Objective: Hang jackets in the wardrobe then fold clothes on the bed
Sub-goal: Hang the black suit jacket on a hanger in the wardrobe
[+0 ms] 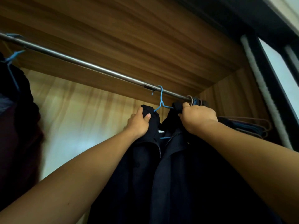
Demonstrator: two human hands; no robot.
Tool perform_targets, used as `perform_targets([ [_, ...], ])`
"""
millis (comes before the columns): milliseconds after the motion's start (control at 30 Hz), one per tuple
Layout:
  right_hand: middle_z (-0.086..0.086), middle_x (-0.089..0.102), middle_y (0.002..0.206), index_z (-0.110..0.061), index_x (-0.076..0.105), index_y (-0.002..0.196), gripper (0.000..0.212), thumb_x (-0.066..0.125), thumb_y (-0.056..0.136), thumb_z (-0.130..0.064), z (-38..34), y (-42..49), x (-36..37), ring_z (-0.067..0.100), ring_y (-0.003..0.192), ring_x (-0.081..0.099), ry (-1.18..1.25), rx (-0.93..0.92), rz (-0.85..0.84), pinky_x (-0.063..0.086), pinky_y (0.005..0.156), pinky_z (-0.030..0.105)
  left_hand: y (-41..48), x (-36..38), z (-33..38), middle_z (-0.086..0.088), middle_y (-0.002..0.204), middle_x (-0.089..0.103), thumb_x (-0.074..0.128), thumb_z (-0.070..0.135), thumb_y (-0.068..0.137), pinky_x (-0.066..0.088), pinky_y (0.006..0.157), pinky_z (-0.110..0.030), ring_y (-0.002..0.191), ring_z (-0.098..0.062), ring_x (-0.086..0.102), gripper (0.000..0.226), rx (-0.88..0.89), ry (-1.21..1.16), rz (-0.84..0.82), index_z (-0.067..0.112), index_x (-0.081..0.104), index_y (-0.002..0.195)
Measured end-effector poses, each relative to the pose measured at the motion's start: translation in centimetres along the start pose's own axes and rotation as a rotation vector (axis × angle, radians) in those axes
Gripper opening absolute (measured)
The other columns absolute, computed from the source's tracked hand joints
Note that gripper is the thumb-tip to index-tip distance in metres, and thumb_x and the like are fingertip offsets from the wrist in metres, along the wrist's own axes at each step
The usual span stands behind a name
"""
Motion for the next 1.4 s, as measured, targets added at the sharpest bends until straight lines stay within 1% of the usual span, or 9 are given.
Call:
perform_targets([
  [133,0.018,0.042,0.14,-0.011,0.049,0.14,0.044,0.034,0.101,-0.026,-0.6,-3.0,-0.3,0.04,0.123,0.039,-0.353,-0.036,0.107,0.033,0.097,0.051,-3.9,0.1,-0.3,-0.01,0.147,0.028,0.061,0.065,0.087,0.035,0.111,-0.053,0.138,-0.035,0.028,0.082,-0.13,0.104,0.045,0.031,0.024,0.152],
  [233,0.02,0.045,0.134,-0.005,0.044,0.144,0.046,0.032,0.102,-0.02,-0.7,-4.9,-0.4,0.04,0.118,0.045,-0.369,-0.038,0.103,0.041,0.091,0.047,-5.9,0.4,-0.8,-0.011,0.143,0.031,0.075,0.04,0.084,0.044,0.094,-0.038,0.124,-0.033,0.042,0.086,-0.174,0.004,0.013,0.028,0.023,0.151],
  [367,0.022,0.051,0.132,-0.005,0.045,0.136,0.036,0.043,0.101,-0.012,-0.6,-6.1,0.6,0.045,0.119,0.052,0.005,0.055,0.012,0.05,0.084,0.049,-6.7,-0.2,-1.3,-0.007,0.124,0.056,0.063,0.005,0.088,0.057,0.088,-0.042,0.099,-0.026,0.06,0.077,-0.163,-0.128,-0.024,0.029,0.023,0.149],
  [633,0.019,0.064,0.109,-0.011,0.056,0.114,0.025,0.043,0.093,-0.008,-0.1,-5.2,0.6,0.045,0.104,0.059,0.578,0.26,0.144,0.039,0.076,0.041,-8.4,-0.5,-1.0,-0.001,0.114,0.063,0.057,0.004,0.088,0.055,0.097,-0.043,0.104,-0.022,0.061,0.043,-0.086,-0.171,-0.203,0.024,0.047,0.125],
  [767,0.014,0.065,0.111,-0.022,0.057,0.102,0.021,0.042,0.094,-0.01,-2.5,-4.1,1.5,0.041,0.106,0.059,0.826,0.302,0.08,0.042,0.083,0.04,-8.7,-0.4,0.6,0.001,0.114,0.065,0.057,0.007,0.087,0.054,0.098,-0.043,0.107,-0.018,0.062,0.046,-0.01,-0.237,-0.228,0.028,0.048,0.127],
  [933,0.005,0.068,0.104,-0.018,0.061,0.1,0.029,0.037,0.084,-0.022,-6.9,-1.8,2.7,0.03,0.097,0.063,1.139,0.225,0.003,0.047,0.08,0.039,-9.3,0.6,2.4,0.005,0.135,0.058,0.053,0.009,0.09,0.048,0.106,-0.037,0.123,-0.014,0.055,0.07,0.077,-0.286,-0.276,0.03,0.031,0.153],
  [1067,-0.001,0.063,0.103,-0.024,0.057,0.105,0.021,0.049,0.092,-0.01,-6.0,-3.4,4.0,0.02,0.093,0.056,0.97,0.09,-0.09,0.043,0.084,0.032,-10.7,1.5,-0.9,0.006,0.133,0.059,0.052,0.012,0.094,0.046,0.109,-0.038,0.122,-0.014,0.056,0.064,0.058,-0.193,-0.318,0.031,0.031,0.151],
  [1200,0.01,0.062,0.112,-0.014,0.05,0.114,0.024,0.053,0.092,-0.006,-4.8,-6.2,5.3,0.03,0.104,0.058,0.876,0.052,-0.129,0.044,0.086,0.034,-11.8,1.0,-2.9,0.006,0.127,0.06,0.049,0.016,0.098,0.049,0.105,-0.036,0.114,-0.012,0.059,0.054,0.032,-0.1,-0.342,0.031,0.033,0.148],
  [1400,0.015,0.043,0.128,-0.013,0.037,0.127,0.035,0.054,0.097,-0.02,-6.4,-9.2,4.9,0.025,0.11,0.045,0.777,0.074,-0.185,0.046,0.095,0.04,-13.8,1.0,-1.5,-0.005,0.117,0.062,0.05,0.018,0.101,0.051,0.094,-0.034,0.105,-0.019,0.062,0.05,0.061,0.063,-0.331,0.018,0.029,0.146],
])
Point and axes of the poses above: each hand's wrist, its own y-axis towards the middle knuckle, its own x-axis out of the palm, z = x × y, the point moved 7 cm from there along y, towards the middle knuckle
